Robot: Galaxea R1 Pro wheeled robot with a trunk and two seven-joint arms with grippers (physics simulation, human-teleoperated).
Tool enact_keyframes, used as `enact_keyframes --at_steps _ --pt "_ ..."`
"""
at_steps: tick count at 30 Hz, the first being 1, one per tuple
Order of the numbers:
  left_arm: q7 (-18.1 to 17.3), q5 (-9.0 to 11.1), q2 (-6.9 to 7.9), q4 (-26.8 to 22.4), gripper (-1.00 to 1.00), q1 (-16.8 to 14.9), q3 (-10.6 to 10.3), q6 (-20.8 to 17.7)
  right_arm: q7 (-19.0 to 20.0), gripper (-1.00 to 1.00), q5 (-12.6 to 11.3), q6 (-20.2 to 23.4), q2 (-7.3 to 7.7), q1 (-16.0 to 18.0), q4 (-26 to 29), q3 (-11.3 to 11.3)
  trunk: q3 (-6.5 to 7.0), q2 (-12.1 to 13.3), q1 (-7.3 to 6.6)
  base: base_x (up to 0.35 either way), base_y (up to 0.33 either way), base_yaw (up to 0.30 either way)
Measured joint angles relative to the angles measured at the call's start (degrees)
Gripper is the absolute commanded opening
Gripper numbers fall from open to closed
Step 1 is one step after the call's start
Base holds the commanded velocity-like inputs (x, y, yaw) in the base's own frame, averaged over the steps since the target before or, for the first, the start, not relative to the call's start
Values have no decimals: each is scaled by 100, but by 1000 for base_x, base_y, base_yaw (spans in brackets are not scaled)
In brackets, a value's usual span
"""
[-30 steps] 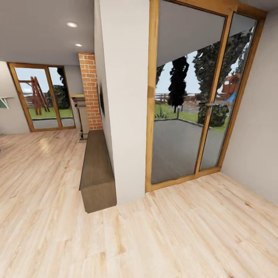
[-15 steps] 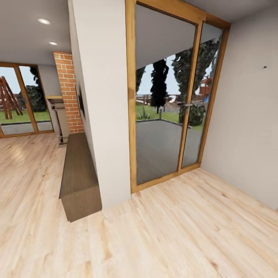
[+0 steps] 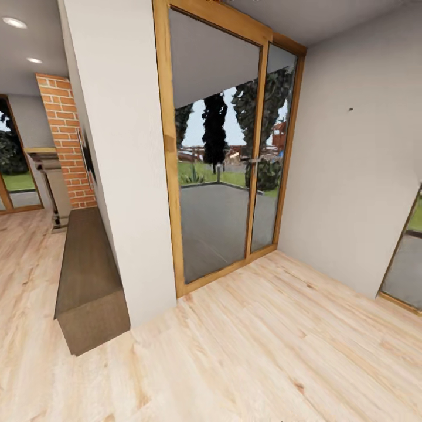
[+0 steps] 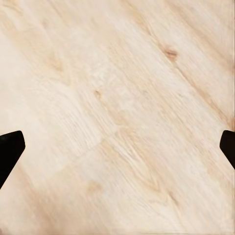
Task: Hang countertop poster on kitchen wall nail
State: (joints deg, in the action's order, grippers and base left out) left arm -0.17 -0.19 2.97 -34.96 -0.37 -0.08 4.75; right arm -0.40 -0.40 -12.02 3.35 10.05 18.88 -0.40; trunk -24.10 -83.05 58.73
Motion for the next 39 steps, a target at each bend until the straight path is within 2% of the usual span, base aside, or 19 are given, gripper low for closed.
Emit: enact_keyframes --at_steps 23,39 --pt "1 -5 -1 234 100 0 -40 7 0 100 12 4 0 0 -8 3 82 0 0 0 0 -294" --pt "1 -5 -1 235 100 3 -40 4 7 100 42 52 4 0 -33 40 55 0 0 0 0 -297"
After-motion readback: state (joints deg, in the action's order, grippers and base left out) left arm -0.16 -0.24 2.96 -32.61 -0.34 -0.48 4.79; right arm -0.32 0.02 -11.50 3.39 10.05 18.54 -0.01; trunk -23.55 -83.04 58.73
